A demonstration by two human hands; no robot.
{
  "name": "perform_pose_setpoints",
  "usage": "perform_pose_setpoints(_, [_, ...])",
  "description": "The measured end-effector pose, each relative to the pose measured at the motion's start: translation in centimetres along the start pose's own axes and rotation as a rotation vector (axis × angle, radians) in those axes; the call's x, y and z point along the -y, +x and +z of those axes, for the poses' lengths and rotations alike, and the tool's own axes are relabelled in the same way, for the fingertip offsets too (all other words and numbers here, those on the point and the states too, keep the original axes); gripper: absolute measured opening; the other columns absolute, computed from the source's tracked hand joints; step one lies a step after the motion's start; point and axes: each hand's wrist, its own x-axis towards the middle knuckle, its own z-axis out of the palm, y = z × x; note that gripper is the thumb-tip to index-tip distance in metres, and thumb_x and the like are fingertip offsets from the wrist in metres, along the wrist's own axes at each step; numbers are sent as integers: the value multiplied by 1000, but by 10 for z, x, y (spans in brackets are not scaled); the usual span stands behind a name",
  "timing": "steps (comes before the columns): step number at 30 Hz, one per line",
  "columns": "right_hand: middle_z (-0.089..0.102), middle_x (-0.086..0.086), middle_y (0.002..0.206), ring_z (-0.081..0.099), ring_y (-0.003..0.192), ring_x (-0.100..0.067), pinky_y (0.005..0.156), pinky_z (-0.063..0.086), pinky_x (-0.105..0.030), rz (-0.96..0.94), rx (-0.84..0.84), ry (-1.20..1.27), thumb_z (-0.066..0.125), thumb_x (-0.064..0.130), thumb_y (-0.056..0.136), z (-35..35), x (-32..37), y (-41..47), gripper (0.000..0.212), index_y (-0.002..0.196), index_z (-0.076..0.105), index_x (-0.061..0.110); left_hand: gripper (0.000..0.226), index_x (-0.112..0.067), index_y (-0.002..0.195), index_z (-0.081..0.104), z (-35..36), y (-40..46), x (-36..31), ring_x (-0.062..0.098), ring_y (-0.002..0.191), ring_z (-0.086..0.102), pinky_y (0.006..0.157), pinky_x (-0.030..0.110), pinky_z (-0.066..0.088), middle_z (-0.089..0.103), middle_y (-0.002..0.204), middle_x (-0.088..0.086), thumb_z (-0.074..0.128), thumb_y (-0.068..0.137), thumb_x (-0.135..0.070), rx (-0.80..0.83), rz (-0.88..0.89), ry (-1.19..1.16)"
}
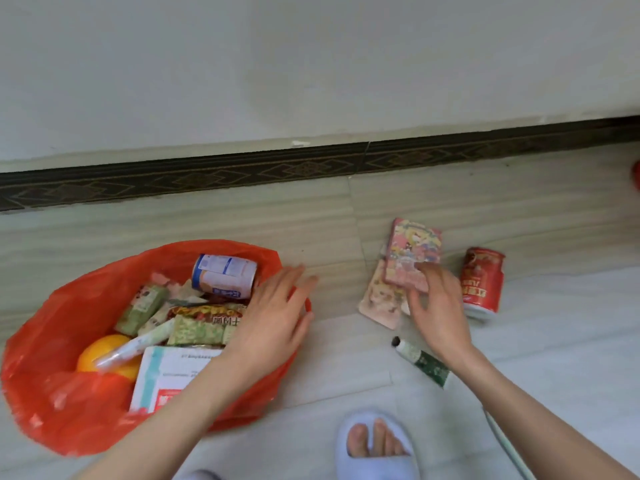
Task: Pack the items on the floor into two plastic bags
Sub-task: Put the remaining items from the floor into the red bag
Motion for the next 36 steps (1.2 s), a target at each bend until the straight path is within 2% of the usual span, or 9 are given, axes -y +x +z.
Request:
perform_pose_setpoints(3, [55,-21,117,47,111,-37,94,29,-35,140,-156,-63,54,17,84,-13,-38,8,36,115,54,0,55,-11,131,42,17,43,-14,38,123,47,96,49,41,48,135,19,44,81,-34,96,95,58])
perform_pose_setpoints(6, [50,-26,120,42,114,-40,98,29,-41,366,-226,-9,64,21,81,-18,-63,20,50,121,47,-3,70,-9,142,28,33,88,-28,34,136,26,110,42,26,28,148,16,51,83,-40,182,40,-18])
perform_pose_setpoints(9, [44,-26,126,38,118,-39,102,27,-41,492,-185,54,69,27,77,-16,-81,32,69,130,38,-2,74,-10,145,18,54,124,-48,27,135,24,110,35,22,26,149,12,50,87,-43,178,-104,-93])
perform_pose_setpoints(11, [46,-24,126,40,118,-37,101,32,-40,567,-152,122,69,30,77,-14,-95,35,72,134,35,2,76,-11,144,18,73,137,-63,27,131,28,106,34,23,30,146,10,56,86,-42,150,-109,-124])
perform_pose_setpoints(15, [54,-19,118,53,108,-35,92,44,-40,659,-95,297,68,37,76,-7,-108,31,74,134,33,6,91,-12,144,18,100,146,-88,28,124,31,100,35,26,36,138,11,66,75,-48,98,-184,-198])
perform_pose_setpoints(21, [54,-16,121,55,107,-31,86,40,-29,693,-74,439,67,33,80,-6,-108,28,69,134,33,9,107,-16,145,13,107,160,-100,28,127,25,102,37,21,27,145,8,74,65,-51,105,-222,-150])
perform_pose_setpoints(29, [53,-10,119,55,103,-25,85,44,-29,590,11,488,68,36,79,3,-93,10,73,138,30,16,82,-24,143,18,100,163,-107,23,128,18,101,37,14,37,134,9,68,77,-18,78,-420,-402])
perform_pose_setpoints(32, [54,-9,119,56,104,-25,88,46,-33,583,28,501,68,35,78,0,-92,10,70,136,32,18,66,-25,138,31,101,162,-109,25,124,28,101,37,22,41,126,8,65,81,-20,15,-397,-418])
perform_pose_setpoints(36, [55,-10,119,55,102,-24,85,44,-30,601,26,527,65,34,82,-8,-88,10,65,135,33,17,60,-24,134,39,86,161,-113,16,102,51,96,37,45,44,120,5,61,83,-1,37,-368,-730])
